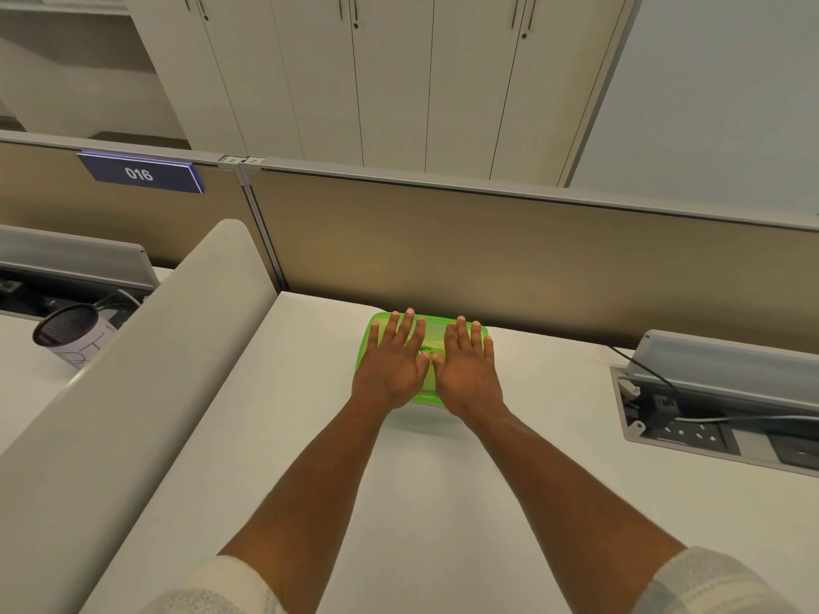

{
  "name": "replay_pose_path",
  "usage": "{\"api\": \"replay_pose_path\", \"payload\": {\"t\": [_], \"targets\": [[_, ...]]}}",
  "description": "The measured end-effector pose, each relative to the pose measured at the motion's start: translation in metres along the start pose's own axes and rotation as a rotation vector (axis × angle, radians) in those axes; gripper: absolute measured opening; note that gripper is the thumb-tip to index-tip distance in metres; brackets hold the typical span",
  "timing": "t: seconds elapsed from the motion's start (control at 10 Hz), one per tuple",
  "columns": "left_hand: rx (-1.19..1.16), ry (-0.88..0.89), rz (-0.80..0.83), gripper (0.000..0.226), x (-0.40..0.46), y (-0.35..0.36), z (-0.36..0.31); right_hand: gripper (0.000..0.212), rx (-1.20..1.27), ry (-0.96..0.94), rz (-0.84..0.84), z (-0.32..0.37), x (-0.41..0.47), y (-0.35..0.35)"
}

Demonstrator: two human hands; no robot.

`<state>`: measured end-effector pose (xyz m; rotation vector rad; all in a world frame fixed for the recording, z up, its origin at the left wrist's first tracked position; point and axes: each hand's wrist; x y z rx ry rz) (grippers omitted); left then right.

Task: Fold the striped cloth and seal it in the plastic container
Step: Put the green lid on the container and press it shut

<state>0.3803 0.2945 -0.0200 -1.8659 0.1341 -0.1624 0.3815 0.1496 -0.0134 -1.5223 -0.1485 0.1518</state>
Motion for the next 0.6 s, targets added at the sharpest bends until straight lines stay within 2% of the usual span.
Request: {"api": "replay_pose_path", "payload": {"t": [0.2, 0.5, 0.6], "targets": [[0.006, 0.01, -0.012, 0.062, 0.001, 0.002, -0.002, 0.06, -0.01, 0.0, -0.054, -0.001, -0.001, 0.005], [0.019, -0.008, 0.046, 0.062, -0.001, -0.014, -0.016, 0.06, -0.007, -0.024, 0.006, -0.002, 0.001, -0.001], [0.003, 0.016, -0.005, 0.062, -0.003, -0.02, -0.034, 0.059, 0.012, -0.007, -0.016, -0.008, 0.0, -0.012]]}}
Point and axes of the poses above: each hand's wrist, its own x-axis towards the middle knuckle, its own y-axis out of the palm, z = x × y, and after that the axes turned 8 degrees about -x, right-handed
